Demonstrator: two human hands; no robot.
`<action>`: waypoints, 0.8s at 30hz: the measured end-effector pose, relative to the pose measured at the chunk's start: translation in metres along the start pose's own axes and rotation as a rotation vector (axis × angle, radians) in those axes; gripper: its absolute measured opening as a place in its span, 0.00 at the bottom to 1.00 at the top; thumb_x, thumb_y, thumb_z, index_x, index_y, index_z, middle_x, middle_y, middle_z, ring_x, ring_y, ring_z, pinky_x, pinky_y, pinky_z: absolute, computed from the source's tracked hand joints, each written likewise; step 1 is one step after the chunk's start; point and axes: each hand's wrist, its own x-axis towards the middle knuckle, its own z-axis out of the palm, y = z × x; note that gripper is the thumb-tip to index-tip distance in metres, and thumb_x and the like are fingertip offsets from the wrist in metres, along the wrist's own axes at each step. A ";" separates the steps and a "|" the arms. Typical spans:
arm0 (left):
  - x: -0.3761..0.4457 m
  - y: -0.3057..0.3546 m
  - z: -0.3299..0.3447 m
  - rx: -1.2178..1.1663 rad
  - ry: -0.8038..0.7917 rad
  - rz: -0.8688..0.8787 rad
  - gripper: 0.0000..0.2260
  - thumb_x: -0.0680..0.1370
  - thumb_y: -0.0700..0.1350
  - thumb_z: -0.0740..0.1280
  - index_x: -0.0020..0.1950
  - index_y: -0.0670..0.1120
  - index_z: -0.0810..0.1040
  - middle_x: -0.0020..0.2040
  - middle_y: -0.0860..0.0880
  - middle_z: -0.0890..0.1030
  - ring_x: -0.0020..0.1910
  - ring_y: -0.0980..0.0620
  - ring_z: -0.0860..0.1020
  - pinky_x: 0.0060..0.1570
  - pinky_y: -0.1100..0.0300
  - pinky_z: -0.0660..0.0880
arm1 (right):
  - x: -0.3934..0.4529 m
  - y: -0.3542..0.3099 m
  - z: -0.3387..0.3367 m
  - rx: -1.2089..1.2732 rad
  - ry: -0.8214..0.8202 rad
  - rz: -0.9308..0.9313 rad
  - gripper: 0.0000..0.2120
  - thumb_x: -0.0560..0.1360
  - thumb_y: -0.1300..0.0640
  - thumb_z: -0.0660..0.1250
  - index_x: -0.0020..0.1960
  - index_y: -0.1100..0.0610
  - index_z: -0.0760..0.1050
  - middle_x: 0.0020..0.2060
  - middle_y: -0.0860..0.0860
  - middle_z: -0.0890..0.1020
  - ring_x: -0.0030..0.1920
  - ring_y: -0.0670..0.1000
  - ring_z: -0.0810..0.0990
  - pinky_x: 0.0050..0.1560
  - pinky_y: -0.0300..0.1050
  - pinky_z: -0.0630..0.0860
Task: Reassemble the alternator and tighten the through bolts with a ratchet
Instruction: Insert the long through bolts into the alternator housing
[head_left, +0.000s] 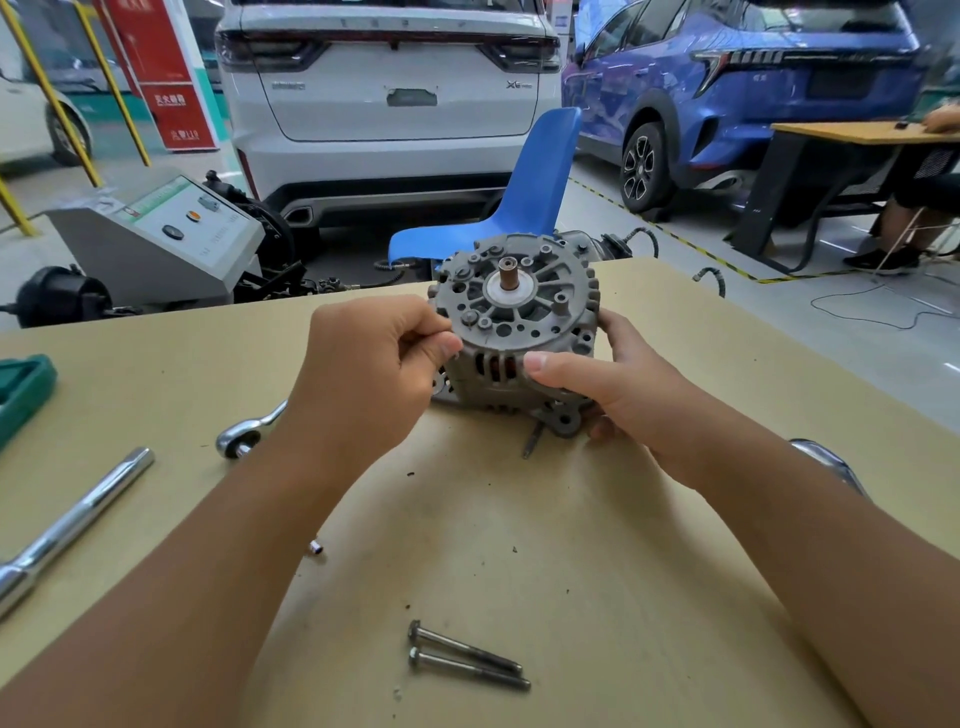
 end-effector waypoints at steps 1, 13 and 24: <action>-0.001 0.001 0.001 0.017 0.001 0.005 0.00 0.76 0.38 0.77 0.46 0.41 0.87 0.35 0.48 0.83 0.34 0.48 0.80 0.37 0.52 0.79 | 0.000 -0.001 -0.001 -0.008 -0.007 -0.001 0.45 0.53 0.28 0.79 0.67 0.31 0.67 0.54 0.39 0.83 0.48 0.46 0.85 0.34 0.41 0.78; -0.009 -0.002 0.009 0.078 0.022 0.092 0.10 0.78 0.46 0.73 0.49 0.40 0.88 0.37 0.46 0.83 0.34 0.47 0.78 0.36 0.49 0.77 | 0.002 -0.004 -0.013 0.019 -0.109 -0.019 0.34 0.58 0.33 0.79 0.63 0.32 0.74 0.52 0.46 0.87 0.43 0.50 0.87 0.38 0.47 0.80; -0.004 -0.015 0.017 -0.360 -0.165 -0.709 0.23 0.71 0.66 0.71 0.61 0.57 0.81 0.54 0.52 0.85 0.52 0.52 0.83 0.53 0.51 0.80 | 0.007 -0.003 -0.022 -0.010 -0.242 -0.062 0.29 0.64 0.33 0.76 0.63 0.35 0.76 0.53 0.47 0.87 0.42 0.51 0.86 0.39 0.49 0.79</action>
